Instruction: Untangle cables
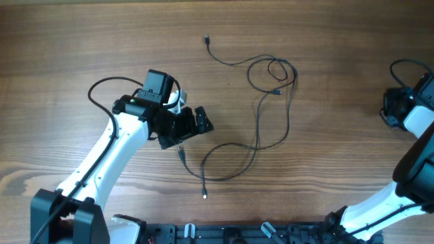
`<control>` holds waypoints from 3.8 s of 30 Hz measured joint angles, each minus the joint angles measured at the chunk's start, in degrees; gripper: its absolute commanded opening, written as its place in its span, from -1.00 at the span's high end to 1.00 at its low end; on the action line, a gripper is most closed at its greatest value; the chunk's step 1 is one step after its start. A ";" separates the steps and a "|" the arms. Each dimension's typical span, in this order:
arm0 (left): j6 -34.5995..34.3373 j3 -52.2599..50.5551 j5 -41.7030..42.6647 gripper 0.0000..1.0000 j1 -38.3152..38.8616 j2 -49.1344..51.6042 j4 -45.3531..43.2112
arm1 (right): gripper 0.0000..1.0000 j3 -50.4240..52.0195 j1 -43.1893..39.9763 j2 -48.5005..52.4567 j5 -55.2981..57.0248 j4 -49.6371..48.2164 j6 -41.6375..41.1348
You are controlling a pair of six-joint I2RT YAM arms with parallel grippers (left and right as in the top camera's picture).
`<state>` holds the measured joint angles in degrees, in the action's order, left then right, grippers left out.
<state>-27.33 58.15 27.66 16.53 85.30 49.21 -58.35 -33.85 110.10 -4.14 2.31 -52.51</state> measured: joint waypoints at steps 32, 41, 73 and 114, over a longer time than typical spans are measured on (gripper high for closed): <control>0.00 0.00 0.00 -1.00 0.00 0.00 -0.85 | -0.11 -0.07 -19.91 -0.07 7.50 1.75 9.57; 0.00 0.00 0.00 -0.99 0.00 0.00 -1.36 | -0.99 -1.68 -19.17 -1.79 -5.09 5.95 15.76; 5.64 0.00 -0.74 -1.00 -8.31 0.00 0.87 | -0.91 -0.28 40.09 -17.79 -23.47 23.91 32.33; 6.27 0.00 -0.57 -1.00 -8.31 0.00 4.42 | -0.09 -0.17 49.07 -2.51 -9.70 9.60 19.39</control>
<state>-21.06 58.15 27.09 8.23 85.30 53.63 -58.52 15.22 107.59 -13.85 11.90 -33.12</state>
